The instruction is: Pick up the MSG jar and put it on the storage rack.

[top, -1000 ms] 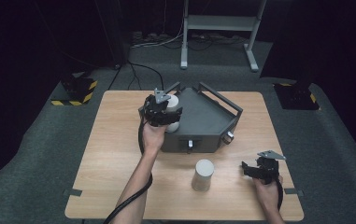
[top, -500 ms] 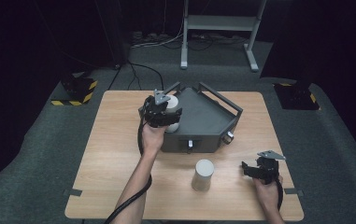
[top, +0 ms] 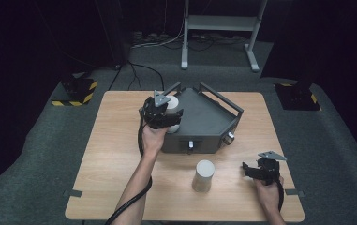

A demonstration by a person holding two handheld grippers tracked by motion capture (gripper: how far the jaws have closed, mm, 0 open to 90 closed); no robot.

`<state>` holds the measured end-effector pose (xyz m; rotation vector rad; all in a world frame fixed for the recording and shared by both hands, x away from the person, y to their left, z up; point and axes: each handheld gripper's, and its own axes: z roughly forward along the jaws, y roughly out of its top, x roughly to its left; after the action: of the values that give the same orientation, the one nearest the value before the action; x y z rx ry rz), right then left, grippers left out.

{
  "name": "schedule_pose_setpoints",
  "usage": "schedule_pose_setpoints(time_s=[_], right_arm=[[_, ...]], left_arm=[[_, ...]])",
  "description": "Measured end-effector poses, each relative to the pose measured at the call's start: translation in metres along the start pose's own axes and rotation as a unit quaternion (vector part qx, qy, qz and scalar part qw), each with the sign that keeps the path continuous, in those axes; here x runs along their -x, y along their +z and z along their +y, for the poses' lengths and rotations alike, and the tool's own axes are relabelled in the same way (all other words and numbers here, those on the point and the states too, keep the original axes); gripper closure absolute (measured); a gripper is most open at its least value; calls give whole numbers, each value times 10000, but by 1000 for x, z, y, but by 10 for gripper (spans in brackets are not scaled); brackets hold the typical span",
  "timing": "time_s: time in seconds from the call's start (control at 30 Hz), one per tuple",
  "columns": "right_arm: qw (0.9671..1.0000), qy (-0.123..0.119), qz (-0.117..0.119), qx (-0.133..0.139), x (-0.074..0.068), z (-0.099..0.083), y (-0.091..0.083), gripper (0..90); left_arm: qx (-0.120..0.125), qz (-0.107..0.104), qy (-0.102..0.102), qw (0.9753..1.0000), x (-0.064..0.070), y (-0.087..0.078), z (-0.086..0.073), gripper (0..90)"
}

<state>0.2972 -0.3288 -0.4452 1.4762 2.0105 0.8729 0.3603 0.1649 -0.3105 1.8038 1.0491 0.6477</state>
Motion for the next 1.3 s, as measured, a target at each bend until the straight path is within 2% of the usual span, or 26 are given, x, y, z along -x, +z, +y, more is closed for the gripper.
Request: schedule_pose_setpoints(time_s=[0.13,0.37,0.5,0.63,0.83,1.03,1.3], right_arm=[[10000,1,0,0,0,0,0,118],[10000,0,0,1,0,0,0,118],[10000,0,0,1,0,0,0,118],[10000,1,-1,1,0,0,0,118],[10000,0,-2,0,0,0,0,118],[10000,-1,-2,1,0,0,0,118],[10000,0,-2,0,0,0,0,118]], left_arm=[[27,16,-2,10000,-1,-3,-1,121],[-19,-22,-53,10000,-6,-7,-7,58],[-37,-80,-45,10000,-9,-12,-10,47],[-104,-28,110,9999,-7,-18,-12,47],[-60,-53,104,9999,-9,-26,-21,49],[-210,-168,140,9995,-11,-28,-27,53],[-263,-271,191,9991,-9,-31,-39,59]])
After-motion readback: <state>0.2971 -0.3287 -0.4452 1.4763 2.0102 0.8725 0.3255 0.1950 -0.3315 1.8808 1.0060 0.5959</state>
